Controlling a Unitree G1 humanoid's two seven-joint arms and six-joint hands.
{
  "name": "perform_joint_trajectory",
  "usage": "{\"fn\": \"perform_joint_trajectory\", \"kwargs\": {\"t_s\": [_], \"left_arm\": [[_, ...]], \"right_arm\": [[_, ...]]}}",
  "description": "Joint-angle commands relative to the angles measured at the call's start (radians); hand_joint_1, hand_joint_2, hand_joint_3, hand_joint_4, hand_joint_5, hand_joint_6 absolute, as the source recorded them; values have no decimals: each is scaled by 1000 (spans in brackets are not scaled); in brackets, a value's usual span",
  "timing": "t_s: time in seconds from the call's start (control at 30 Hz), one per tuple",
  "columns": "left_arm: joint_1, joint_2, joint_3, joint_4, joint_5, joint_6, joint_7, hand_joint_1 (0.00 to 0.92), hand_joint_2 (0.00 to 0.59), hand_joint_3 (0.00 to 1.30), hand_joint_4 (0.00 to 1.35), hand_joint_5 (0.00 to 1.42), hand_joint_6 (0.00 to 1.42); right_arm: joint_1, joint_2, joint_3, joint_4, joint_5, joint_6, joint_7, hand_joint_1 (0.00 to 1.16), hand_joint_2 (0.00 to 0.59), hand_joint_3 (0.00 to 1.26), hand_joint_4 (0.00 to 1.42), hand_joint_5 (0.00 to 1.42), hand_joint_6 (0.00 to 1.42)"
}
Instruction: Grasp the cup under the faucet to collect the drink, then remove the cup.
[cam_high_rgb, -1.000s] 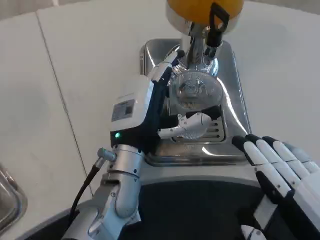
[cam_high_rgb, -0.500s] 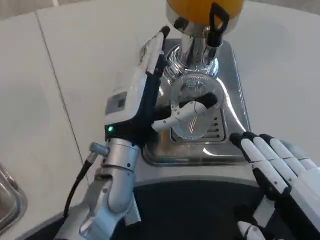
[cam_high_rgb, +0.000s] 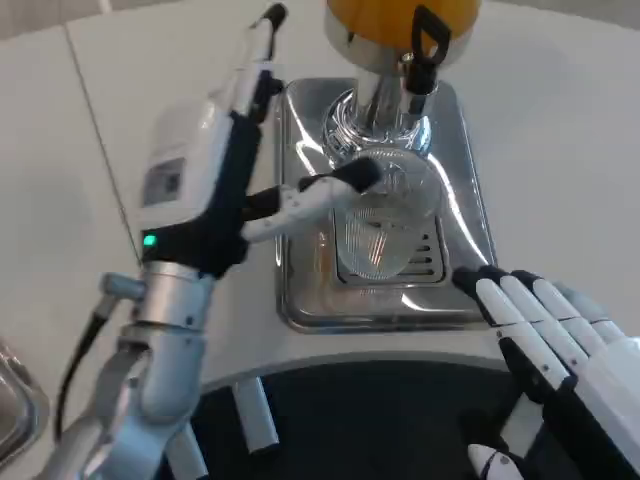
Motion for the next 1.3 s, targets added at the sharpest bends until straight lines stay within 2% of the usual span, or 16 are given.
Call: {"fn": "perform_joint_trajectory", "kwargs": {"t_s": [0.03,0.13,0.23,0.37,0.53,0.57,0.73,0.93,1.07,1.3], "left_arm": [[145,114,76,-144,22,-4,-59,0,0,0,0,249,264],[239,164,120,-219,30,-12,-79,0,0,0,0,224,234],[373,227,164,-323,84,-13,-95,0,0,0,0,199,214],[513,251,215,-427,123,10,-129,0,12,0,0,146,181],[662,233,258,-514,157,27,-155,4,34,0,0,102,151],[683,228,262,-525,164,28,-155,5,36,0,0,100,148],[788,186,250,-590,207,28,-157,14,51,0,0,35,98],[861,152,233,-630,230,37,-189,3,62,0,0,0,43],[909,152,228,-636,237,19,-198,0,61,0,0,0,1],[944,133,238,-641,226,-13,-169,0,61,0,0,0,0]], "right_arm": [[13,38,-17,-26,57,48,-11,139,544,0,0,0,33],[-3,57,-15,-33,87,85,-4,138,544,0,0,0,33],[-53,84,5,-39,125,151,7,136,544,0,0,0,33],[-128,103,36,-45,142,231,18,135,544,0,0,0,33],[-249,129,79,-34,154,332,26,153,562,0,0,0,16],[-277,134,88,-31,155,356,27,195,563,0,0,0,16],[-428,155,130,1,170,460,21,277,577,0,0,0,0],[-563,143,143,59,179,516,11,349,571,0,0,0,0],[-667,149,158,108,193,564,8,429,561,0,0,0,0],[-770,153,204,163,206,590,-21,448,558,0,0,0,0]]}}
